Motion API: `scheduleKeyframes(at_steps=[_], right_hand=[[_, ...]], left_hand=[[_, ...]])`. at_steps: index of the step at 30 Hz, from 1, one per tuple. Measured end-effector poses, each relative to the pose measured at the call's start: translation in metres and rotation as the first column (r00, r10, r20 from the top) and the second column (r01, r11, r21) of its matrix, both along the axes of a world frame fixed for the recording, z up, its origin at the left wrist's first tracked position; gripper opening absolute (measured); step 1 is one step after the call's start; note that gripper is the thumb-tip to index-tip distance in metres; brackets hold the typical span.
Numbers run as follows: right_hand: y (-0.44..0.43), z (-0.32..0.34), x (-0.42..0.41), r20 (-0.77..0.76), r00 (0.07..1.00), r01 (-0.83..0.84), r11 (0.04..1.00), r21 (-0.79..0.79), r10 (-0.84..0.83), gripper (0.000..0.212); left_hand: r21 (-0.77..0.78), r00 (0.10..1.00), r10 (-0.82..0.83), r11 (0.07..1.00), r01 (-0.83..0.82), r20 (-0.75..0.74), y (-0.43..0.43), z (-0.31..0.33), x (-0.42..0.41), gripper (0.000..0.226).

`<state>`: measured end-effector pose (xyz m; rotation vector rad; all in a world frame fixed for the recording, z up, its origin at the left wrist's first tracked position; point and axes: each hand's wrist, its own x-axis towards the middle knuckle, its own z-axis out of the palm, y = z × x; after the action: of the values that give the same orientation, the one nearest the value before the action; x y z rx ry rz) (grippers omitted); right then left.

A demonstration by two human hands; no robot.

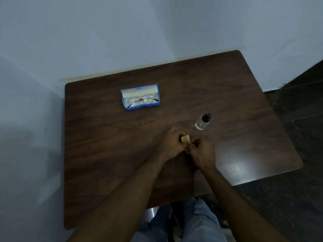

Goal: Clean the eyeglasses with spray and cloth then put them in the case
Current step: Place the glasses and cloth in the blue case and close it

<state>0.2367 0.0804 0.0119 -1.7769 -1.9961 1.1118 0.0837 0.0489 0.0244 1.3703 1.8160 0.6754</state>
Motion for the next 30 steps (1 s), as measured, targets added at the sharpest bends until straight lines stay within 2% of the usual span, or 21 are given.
scheduleKeyframes(at_steps=[3, 5, 8, 11, 17, 20, 24, 27, 30], right_hand=[[-0.005, 0.018, -0.001, -0.127, 0.992, 0.006, 0.999, -0.042, -0.012, 0.011], [-0.008, 0.03, -0.003, -0.219, 0.973, 0.041, 0.993, -0.115, -0.065, 0.008], [-0.006, 0.038, -0.008, -0.371, 0.924, 0.025, 0.985, -0.173, -0.089, 0.006], [0.002, 0.045, -0.016, -0.492, 0.852, 0.04, 0.96, -0.275, -0.177, 0.016], [0.016, 0.058, -0.037, -0.588, 0.707, 0.106, 0.881, -0.461, -0.393, 0.034], [0.018, 0.06, -0.046, -0.609, 0.667, 0.088, 0.856, -0.509, -0.43, 0.038], [0.024, 0.06, -0.058, -0.606, 0.701, 0.039, 0.869, -0.494, -0.376, 0.034], [0.033, 0.057, -0.069, -0.593, 0.721, 0.027, 0.87, -0.492, -0.358, 0.029], [0.041, 0.052, -0.079, -0.551, 0.769, 0.02, 0.872, -0.488, -0.326, 0.028]], left_hand=[[-0.034, 0.995, 0.063, 0.998, -0.06, 0.08, -0.006, -0.001, -0.004, 0.017], [-0.082, 0.961, 0.146, 0.988, -0.13, 0.236, -0.011, 0.003, -0.007, 0.016], [-0.204, 0.833, 0.274, 0.959, -0.197, 0.481, -0.014, 0.014, -0.013, 0.018], [-0.299, 0.668, 0.42, 0.907, -0.296, 0.614, -0.016, 0.023, -0.018, 0.026], [-0.307, 0.52, 0.535, 0.832, -0.463, 0.665, -0.015, 0.029, -0.033, 0.015], [-0.305, 0.481, 0.549, 0.814, -0.495, 0.683, -0.016, 0.027, -0.041, 0.018], [-0.359, 0.431, 0.587, 0.787, -0.503, 0.685, -0.019, 0.027, -0.055, 0.027], [-0.33, 0.454, 0.566, 0.802, -0.498, 0.688, -0.022, 0.027, -0.065, 0.029], [-0.357, 0.452, 0.611, 0.77, -0.529, 0.649, -0.02, 0.024, -0.076, 0.025]])
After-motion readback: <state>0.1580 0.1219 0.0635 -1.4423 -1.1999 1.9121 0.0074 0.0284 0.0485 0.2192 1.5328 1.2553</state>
